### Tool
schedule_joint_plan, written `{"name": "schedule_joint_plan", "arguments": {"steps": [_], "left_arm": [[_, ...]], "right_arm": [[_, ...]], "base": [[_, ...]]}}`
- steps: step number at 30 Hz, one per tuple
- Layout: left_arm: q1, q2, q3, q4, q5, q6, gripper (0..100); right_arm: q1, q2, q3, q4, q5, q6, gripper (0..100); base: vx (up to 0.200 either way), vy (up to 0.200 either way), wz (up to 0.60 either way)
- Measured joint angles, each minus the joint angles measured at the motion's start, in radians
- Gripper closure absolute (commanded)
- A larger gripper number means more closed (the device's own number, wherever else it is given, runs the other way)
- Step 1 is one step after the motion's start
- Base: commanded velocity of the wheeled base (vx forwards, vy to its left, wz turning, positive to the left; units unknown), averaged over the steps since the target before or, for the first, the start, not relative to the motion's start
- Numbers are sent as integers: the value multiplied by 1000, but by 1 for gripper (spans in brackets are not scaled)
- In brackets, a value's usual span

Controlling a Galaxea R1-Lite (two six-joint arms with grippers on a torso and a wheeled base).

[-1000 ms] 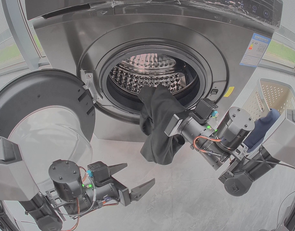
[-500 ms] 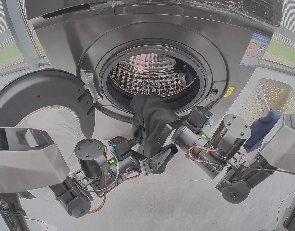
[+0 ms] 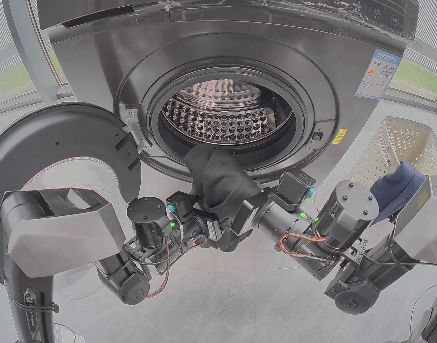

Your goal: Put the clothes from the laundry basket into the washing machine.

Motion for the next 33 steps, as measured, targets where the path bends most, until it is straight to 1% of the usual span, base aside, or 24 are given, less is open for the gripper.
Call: {"name": "schedule_joint_plan", "arguments": {"steps": [1, 2, 7, 11, 14, 20, 28, 32, 33], "left_arm": [[3, 7, -10, 0, 7, 0, 0], [4, 11, -17, -1, 9, 0, 100], [7, 29, -49, 0, 19, 0, 100], [8, 33, -69, -1, 26, -6, 100], [9, 29, -78, -1, 26, -8, 100], [6, 1, -66, 0, 25, -10, 100], [-2, -80, -3, 0, 24, -15, 100], [-8, -127, 24, 1, 23, -29, 100], [-9, -139, 31, 1, 23, -31, 100]], "right_arm": [[1, -5, 6, 0, 0, 0, 100], [2, -9, 9, 0, 0, 0, 100], [2, -22, 25, 0, -3, 2, 100], [-7, -32, 36, -1, -27, 4, 100], [-17, -38, 39, -1, -31, 4, 100], [-63, -43, 39, 0, -34, 9, 100], [-138, -21, 44, 0, -62, 18, 100], [-148, -4, 49, -1, -64, 18, 100], [-148, 0, 50, -1, -64, 18, 0]], "base": [[0, 0, 0], [0, 0, 0], [0, 0, 0], [0, 0, 0], [0, 0, 0], [0, 0, 0], [0, 0, 0], [0, 0, 0], [0, 0, 0]]}}
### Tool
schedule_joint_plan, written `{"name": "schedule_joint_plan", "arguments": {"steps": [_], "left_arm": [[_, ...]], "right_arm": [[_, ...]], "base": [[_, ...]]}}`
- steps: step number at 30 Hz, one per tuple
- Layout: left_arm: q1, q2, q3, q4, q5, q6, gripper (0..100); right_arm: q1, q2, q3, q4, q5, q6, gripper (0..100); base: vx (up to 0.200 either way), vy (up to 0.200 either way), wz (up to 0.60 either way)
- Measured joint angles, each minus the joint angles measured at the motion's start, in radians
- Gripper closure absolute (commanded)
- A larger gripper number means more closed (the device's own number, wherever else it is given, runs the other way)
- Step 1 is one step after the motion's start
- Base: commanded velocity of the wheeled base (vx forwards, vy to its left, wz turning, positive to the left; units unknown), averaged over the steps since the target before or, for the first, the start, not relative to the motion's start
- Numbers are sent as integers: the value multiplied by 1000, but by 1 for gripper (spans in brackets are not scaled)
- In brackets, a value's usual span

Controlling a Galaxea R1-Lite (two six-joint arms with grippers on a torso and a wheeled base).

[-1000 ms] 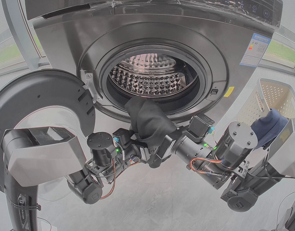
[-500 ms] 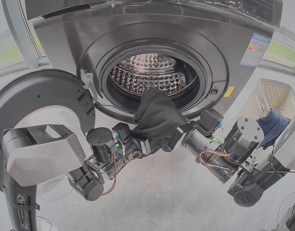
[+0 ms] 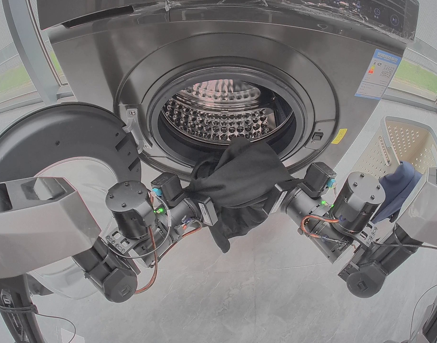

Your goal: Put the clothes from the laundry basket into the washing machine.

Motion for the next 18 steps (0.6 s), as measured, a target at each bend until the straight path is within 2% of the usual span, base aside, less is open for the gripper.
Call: {"name": "schedule_joint_plan", "arguments": {"steps": [8, 11, 14, 18], "left_arm": [[-12, -53, 37, -1, 0, -5, 100], [-13, -67, 47, -1, 0, -15, 100], [-13, -81, 56, -1, 0, -24, 100], [-8, -100, 60, 0, 1, -29, 100]], "right_arm": [[9, 17, -13, 0, 4, 4, 0], [13, 17, -11, 0, 6, 7, 0], [22, 17, 12, 0, 8, 3, 0], [26, 17, 89, 1, 11, -15, 0]], "base": [[0, 0, 0], [0, 0, 0], [0, 0, 0], [0, 0, 0]]}}
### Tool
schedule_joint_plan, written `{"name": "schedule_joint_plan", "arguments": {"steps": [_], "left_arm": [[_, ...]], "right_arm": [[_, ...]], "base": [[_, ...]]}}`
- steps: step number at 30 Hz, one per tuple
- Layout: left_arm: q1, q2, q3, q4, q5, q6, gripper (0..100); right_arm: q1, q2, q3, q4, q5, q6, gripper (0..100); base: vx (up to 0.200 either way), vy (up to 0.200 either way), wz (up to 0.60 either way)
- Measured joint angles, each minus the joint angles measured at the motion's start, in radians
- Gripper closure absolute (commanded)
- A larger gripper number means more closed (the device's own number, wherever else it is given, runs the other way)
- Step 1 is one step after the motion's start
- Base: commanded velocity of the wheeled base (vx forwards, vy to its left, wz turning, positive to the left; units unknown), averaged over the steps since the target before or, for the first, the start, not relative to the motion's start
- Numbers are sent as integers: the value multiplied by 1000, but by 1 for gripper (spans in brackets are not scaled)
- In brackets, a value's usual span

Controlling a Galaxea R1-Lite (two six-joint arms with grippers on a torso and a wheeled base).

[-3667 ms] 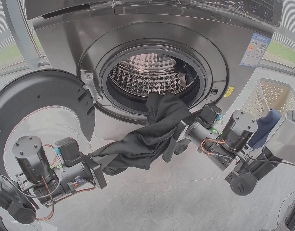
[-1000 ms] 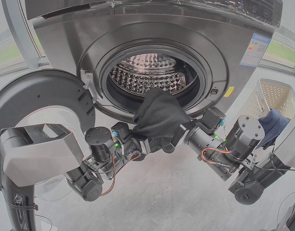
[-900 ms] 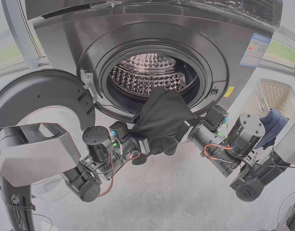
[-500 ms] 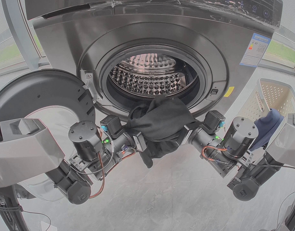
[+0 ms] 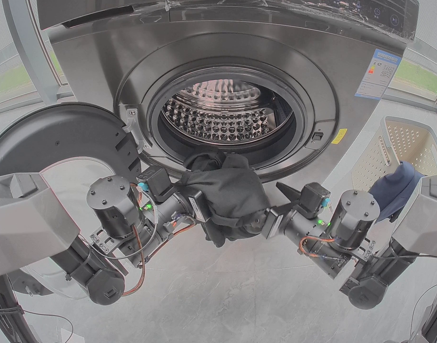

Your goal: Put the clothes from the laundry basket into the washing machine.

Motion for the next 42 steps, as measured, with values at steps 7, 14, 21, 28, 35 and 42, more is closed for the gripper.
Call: {"name": "schedule_joint_plan", "arguments": {"steps": [7, 14, 21, 28, 35, 42], "left_arm": [[3, -61, 31, 1, 14, -22, 100], [2, -138, 109, 0, 19, -24, 100], [-4, -216, 248, -2, 10, -9, 100], [-18, -275, 319, -3, 6, 25, 100], [-29, -263, 325, -3, 12, 43, 100], [-34, -241, 320, -3, 14, 57, 100]], "right_arm": [[3, -1, 153, 0, 43, -14, 0], [31, -55, 275, 0, 116, -55, 0], [25, -127, 317, -1, 124, -58, 0], [-64, -167, 324, 0, 94, -57, 0], [-106, -179, 329, 0, 73, -54, 0], [-119, -180, 331, 1, 72, -53, 0]], "base": [[0, 0, 0], [0, 0, 0], [0, 0, 0], [0, 0, 0], [0, 0, 0], [143, 0, 0]]}}
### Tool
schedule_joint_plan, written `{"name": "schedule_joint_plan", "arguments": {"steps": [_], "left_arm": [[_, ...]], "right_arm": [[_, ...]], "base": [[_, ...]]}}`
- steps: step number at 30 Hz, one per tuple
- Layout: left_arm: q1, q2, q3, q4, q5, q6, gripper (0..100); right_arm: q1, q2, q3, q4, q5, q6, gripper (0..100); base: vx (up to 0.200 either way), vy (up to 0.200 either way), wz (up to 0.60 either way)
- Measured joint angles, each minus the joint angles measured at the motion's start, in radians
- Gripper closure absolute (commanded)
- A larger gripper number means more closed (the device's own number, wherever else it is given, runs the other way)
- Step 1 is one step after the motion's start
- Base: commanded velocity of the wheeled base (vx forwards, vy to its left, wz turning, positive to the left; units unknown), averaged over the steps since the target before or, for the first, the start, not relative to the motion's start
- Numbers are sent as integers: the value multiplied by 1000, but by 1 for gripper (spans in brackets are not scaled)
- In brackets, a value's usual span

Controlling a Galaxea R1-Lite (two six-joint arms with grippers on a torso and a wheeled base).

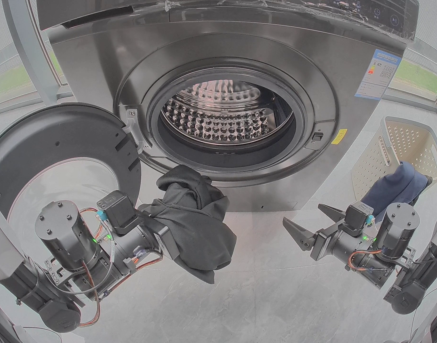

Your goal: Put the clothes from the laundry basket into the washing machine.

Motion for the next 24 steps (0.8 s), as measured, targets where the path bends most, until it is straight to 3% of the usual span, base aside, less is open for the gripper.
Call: {"name": "schedule_joint_plan", "arguments": {"steps": [18, 24], "left_arm": [[-25, 21, 1, 0, -2, 27, 100], [-52, 32, -4, 0, -1, 29, 100]], "right_arm": [[35, 5, 93, 0, 10, -9, 0], [115, 2, 145, 0, 11, -9, 0]], "base": [[200, 0, 0], [0, 0, 0]]}}
